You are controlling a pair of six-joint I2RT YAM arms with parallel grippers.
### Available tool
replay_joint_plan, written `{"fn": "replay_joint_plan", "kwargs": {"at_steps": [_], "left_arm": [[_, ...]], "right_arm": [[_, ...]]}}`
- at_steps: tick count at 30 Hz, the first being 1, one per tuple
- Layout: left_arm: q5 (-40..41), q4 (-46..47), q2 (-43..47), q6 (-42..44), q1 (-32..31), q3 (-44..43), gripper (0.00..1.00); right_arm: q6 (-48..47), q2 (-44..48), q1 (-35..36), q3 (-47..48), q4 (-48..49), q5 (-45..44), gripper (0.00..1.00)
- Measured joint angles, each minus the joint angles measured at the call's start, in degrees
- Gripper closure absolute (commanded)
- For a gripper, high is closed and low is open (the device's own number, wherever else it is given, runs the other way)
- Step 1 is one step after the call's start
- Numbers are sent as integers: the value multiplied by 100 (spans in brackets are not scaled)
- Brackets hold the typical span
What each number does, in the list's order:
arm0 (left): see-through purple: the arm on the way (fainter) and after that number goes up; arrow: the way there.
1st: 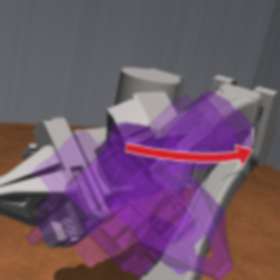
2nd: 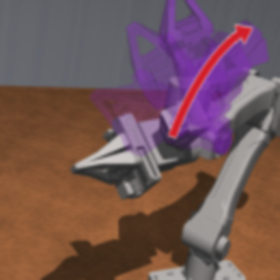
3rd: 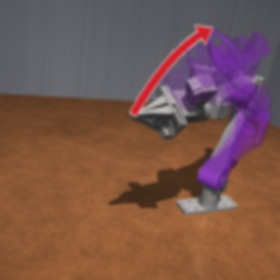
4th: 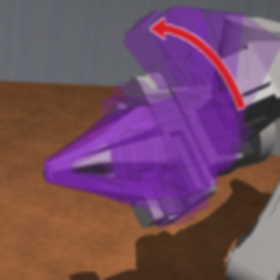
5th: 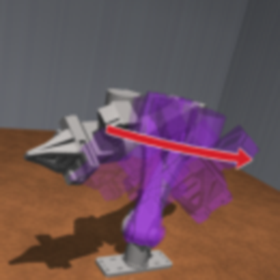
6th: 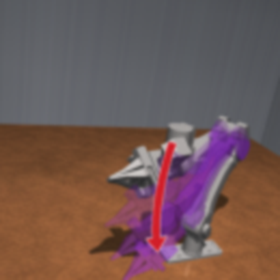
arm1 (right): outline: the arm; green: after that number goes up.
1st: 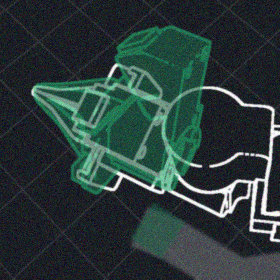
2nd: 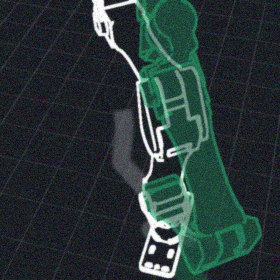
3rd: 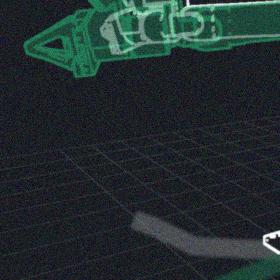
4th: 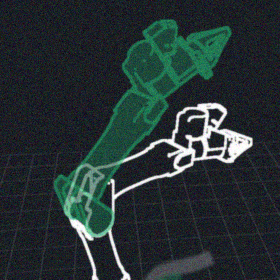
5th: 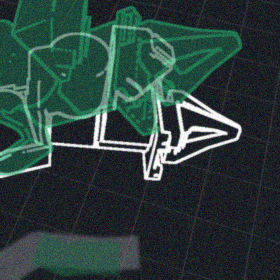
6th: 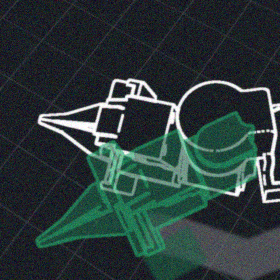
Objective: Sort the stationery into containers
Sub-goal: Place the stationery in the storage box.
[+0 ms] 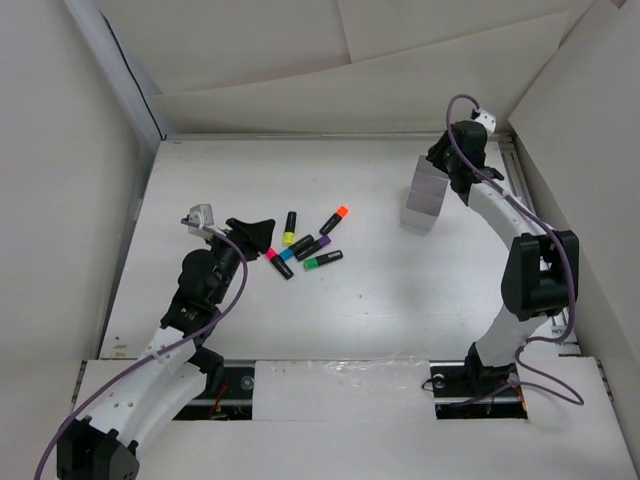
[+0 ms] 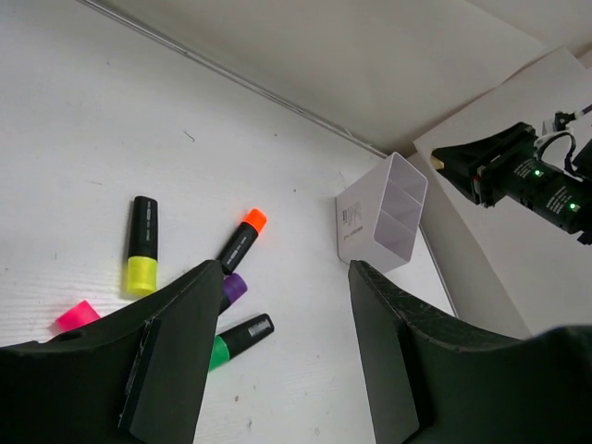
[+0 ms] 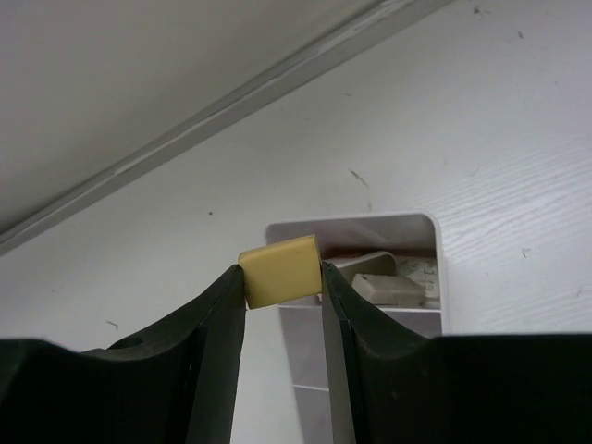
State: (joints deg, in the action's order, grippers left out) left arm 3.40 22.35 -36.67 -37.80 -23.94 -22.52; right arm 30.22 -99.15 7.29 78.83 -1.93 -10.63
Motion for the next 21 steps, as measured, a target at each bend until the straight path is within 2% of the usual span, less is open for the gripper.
{"fn": "replay_joint_plan", "kwargs": {"at_steps": [8, 14, 16, 21], "left_arm": [[-42, 17, -92, 0, 0, 0, 46], [-59, 28, -155, 0, 0, 0, 46], [-61, 26, -175, 0, 0, 0, 46], [-61, 35, -186, 0, 0, 0, 46]], "right_arm": [[175, -83, -61, -197, -63, -166, 90], [249, -245, -96, -197, -63, -208, 85], [262, -291, -96, -197, -66, -208, 82], [264, -348, -96, -197, -66, -214, 66]]}}
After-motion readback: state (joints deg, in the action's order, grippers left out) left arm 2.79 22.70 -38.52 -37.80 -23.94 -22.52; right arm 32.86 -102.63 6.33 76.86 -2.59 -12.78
